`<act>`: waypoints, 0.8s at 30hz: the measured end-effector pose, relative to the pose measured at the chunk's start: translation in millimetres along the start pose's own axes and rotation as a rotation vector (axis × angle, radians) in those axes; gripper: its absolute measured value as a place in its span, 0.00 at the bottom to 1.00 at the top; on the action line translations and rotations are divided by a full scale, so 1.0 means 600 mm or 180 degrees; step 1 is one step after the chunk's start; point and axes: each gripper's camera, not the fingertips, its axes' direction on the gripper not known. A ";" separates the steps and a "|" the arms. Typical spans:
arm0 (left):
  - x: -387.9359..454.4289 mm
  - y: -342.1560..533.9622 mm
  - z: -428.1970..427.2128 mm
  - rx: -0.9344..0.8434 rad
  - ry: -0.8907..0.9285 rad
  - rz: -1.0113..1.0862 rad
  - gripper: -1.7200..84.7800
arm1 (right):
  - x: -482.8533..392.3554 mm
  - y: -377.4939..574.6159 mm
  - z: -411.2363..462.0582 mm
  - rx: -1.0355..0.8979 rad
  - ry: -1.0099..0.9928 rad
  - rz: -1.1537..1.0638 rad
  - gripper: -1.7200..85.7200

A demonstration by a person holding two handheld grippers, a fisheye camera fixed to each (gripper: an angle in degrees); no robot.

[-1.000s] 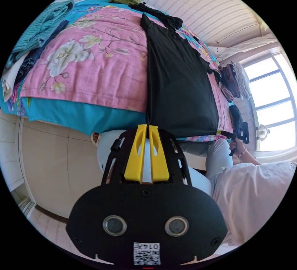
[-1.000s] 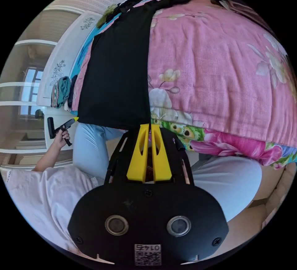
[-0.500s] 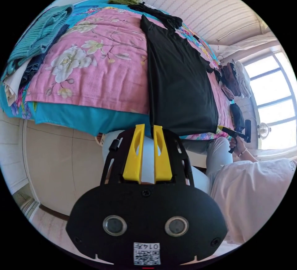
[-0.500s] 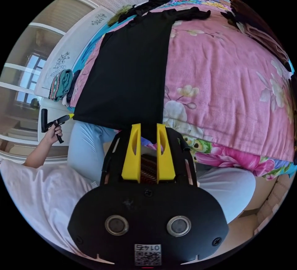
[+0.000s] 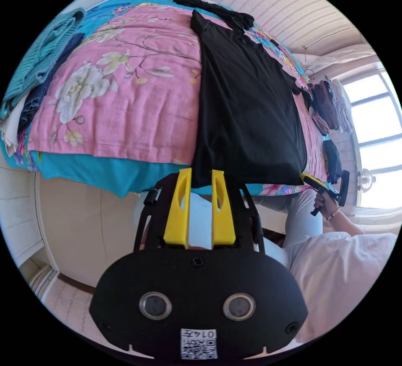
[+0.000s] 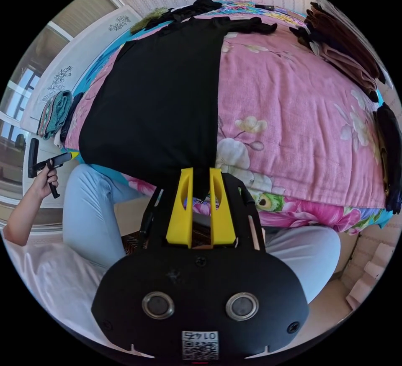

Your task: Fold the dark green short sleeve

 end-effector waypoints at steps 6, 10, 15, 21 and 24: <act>-0.003 -0.004 0.036 -0.0277 -0.0169 0.0121 0.01 | 0.025 0.006 -0.011 -0.0179 -0.0425 0.0023 0.03; -0.026 0.019 0.016 -0.0138 -0.0149 0.0185 0.01 | 0.029 0.018 -0.024 -0.0196 -0.0481 -0.0124 0.02; -0.043 0.036 0.023 -0.0207 -0.0264 0.0361 0.01 | 0.029 0.027 -0.015 -0.0333 -0.0392 -0.0219 0.02; -0.059 0.050 0.024 -0.0262 -0.0276 0.0521 0.01 | 0.021 0.030 -0.013 -0.0537 -0.0305 -0.0407 0.01; -0.088 0.053 0.035 -0.0278 -0.0392 0.0477 0.01 | 0.020 0.034 0.000 -0.0605 -0.0329 -0.0392 0.01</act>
